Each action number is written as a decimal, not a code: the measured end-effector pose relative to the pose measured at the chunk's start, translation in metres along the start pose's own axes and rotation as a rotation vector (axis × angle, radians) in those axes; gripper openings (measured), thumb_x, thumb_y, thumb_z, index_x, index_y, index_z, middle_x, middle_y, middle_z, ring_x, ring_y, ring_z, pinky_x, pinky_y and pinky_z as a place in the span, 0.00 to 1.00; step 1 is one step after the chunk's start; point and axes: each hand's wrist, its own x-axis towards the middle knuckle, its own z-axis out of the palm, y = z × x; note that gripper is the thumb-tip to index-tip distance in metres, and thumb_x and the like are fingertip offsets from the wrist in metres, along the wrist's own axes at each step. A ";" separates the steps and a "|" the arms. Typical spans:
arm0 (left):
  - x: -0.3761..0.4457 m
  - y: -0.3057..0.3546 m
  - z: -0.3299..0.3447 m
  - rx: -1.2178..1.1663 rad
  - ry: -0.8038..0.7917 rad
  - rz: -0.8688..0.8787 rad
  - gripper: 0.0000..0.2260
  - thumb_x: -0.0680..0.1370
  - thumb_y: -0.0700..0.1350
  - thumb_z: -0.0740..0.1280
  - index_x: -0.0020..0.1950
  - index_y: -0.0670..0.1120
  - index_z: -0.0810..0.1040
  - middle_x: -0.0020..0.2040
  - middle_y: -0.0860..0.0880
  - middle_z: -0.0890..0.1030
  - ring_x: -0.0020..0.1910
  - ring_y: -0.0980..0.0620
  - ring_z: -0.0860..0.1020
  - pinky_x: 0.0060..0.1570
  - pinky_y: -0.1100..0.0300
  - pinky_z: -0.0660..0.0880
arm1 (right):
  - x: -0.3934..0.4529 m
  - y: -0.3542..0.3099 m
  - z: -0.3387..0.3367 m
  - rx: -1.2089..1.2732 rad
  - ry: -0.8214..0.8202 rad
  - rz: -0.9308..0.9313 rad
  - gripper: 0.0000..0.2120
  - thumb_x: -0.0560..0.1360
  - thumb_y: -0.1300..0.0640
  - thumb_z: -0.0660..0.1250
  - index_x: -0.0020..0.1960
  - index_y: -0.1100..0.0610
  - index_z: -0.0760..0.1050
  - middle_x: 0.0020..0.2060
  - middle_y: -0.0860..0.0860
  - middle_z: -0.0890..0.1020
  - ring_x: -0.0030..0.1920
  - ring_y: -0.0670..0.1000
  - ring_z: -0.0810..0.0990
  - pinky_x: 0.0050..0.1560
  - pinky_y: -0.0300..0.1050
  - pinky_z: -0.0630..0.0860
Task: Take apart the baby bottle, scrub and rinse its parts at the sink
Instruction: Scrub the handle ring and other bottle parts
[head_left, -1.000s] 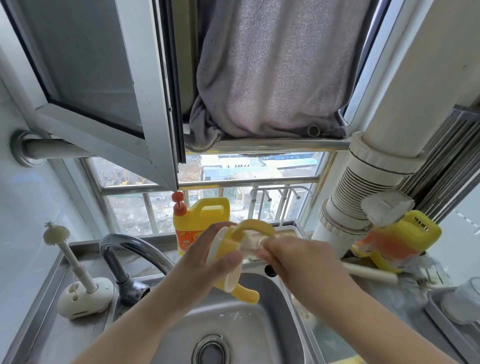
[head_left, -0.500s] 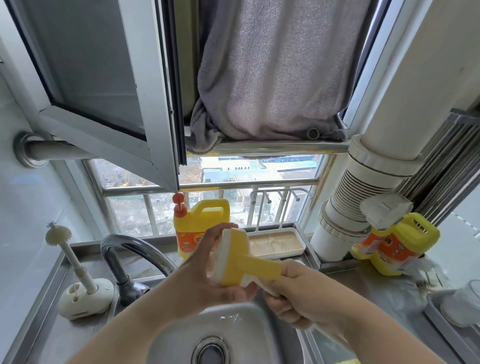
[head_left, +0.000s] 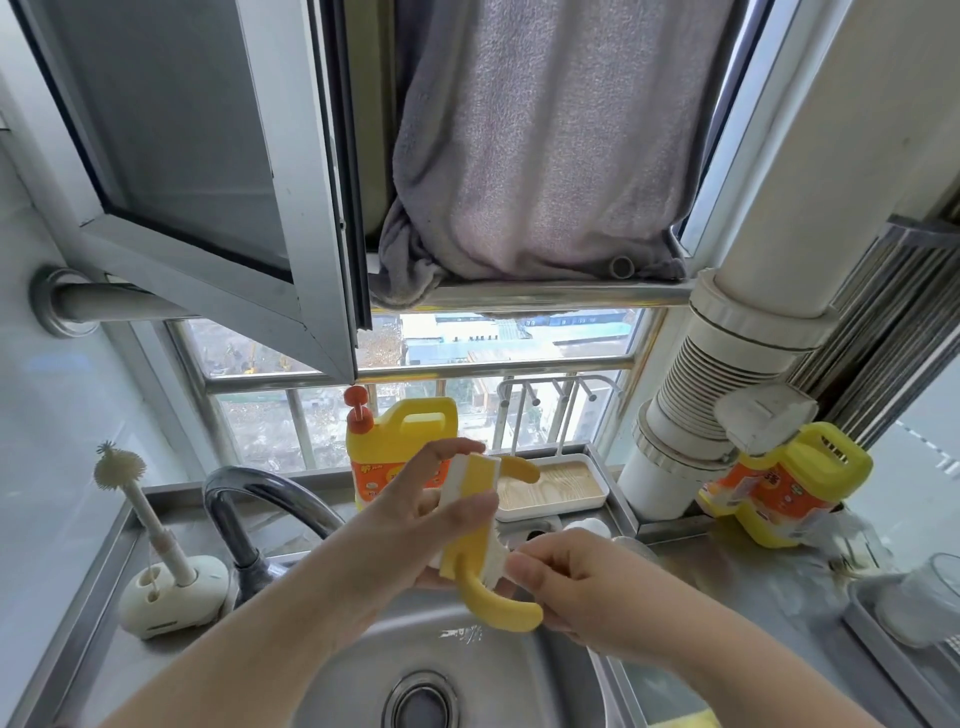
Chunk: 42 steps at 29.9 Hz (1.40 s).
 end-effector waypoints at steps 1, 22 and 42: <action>0.001 -0.003 0.001 0.040 0.035 0.000 0.18 0.68 0.53 0.75 0.56 0.58 0.77 0.47 0.42 0.81 0.45 0.41 0.82 0.49 0.42 0.79 | 0.001 0.000 0.000 -0.148 0.077 -0.035 0.14 0.80 0.45 0.56 0.43 0.49 0.77 0.27 0.44 0.72 0.28 0.42 0.68 0.32 0.38 0.65; 0.009 -0.012 -0.011 0.240 0.068 0.182 0.22 0.62 0.64 0.65 0.54 0.62 0.76 0.47 0.51 0.81 0.46 0.53 0.80 0.46 0.57 0.77 | 0.018 0.005 -0.008 -0.928 0.644 -0.354 0.17 0.77 0.46 0.52 0.45 0.52 0.76 0.31 0.48 0.76 0.30 0.52 0.76 0.28 0.43 0.66; 0.007 -0.010 -0.009 0.273 0.078 0.257 0.21 0.62 0.65 0.63 0.53 0.61 0.76 0.47 0.46 0.80 0.42 0.51 0.79 0.39 0.66 0.75 | 0.018 0.011 0.004 -0.862 0.705 -0.345 0.09 0.76 0.49 0.57 0.45 0.49 0.75 0.28 0.47 0.75 0.26 0.51 0.75 0.23 0.41 0.63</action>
